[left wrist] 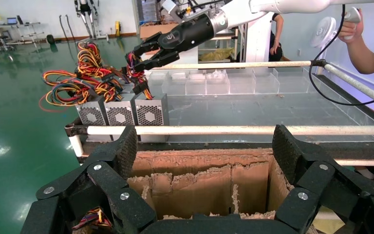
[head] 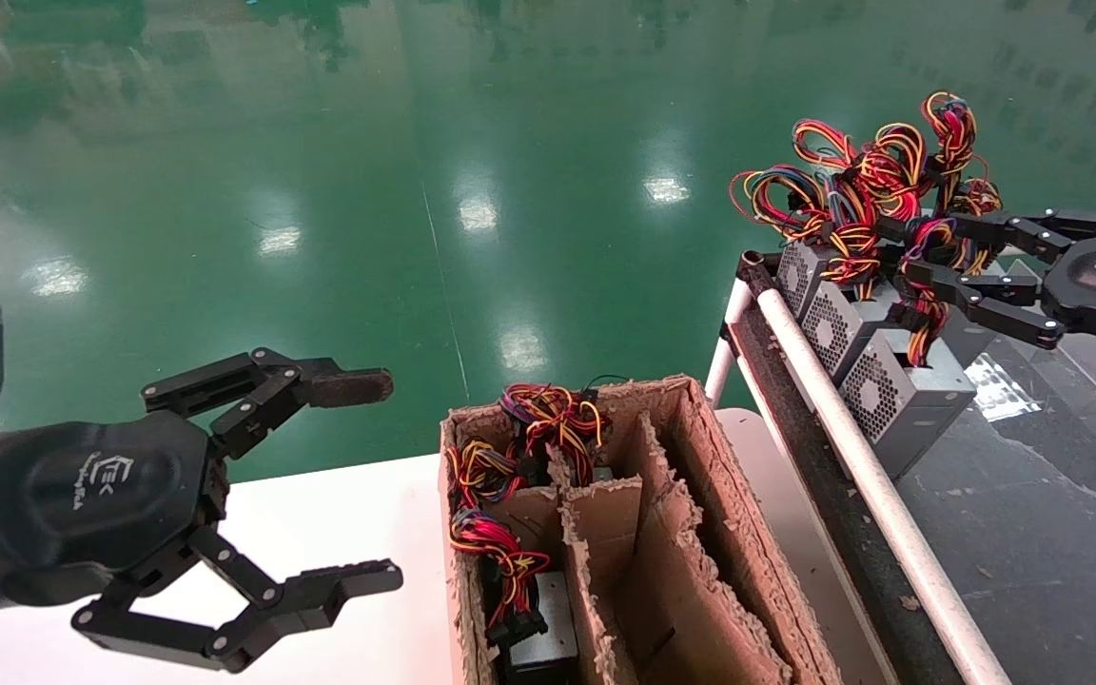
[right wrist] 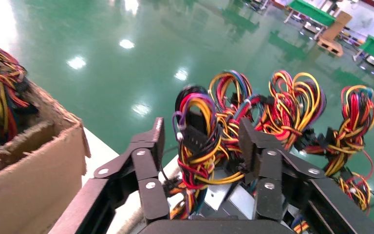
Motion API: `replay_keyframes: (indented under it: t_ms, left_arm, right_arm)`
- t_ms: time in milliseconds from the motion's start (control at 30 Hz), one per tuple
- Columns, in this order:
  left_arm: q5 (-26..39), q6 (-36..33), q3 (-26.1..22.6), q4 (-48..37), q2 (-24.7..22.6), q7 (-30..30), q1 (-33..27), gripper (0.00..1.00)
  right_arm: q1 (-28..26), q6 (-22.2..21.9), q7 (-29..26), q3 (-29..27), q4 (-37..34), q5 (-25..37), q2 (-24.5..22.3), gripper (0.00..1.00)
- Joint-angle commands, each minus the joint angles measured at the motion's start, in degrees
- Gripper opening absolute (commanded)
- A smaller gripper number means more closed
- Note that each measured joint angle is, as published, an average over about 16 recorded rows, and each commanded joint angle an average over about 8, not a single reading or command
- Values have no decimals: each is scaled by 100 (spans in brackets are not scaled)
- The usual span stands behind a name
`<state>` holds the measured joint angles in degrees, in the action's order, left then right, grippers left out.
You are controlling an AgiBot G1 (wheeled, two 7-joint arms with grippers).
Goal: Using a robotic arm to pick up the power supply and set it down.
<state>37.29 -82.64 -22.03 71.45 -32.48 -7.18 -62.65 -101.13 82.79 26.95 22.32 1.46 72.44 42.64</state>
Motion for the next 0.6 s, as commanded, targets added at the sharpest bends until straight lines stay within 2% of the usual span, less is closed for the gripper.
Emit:
replay_keyframes:
  t_ms: [33, 233, 433, 600]
  left_arm:
    - [0, 0, 0, 0, 0, 0, 0, 100]
    - [0, 0, 0, 0, 0, 0, 0, 100]
    - [0, 0, 0, 0, 0, 0, 0, 100]
    - [0, 0, 0, 0, 0, 0, 0, 100]
  right_arm:
    - [-17, 79, -11, 0, -7, -1, -16, 100]
    - [-100, 400, -8, -11, 11, -20, -87, 100]
    - [-187, 471, 23, -59, -17, -89, -132, 100]
    - [-257, 574, 33, -265, -101, -386, -195, 100]
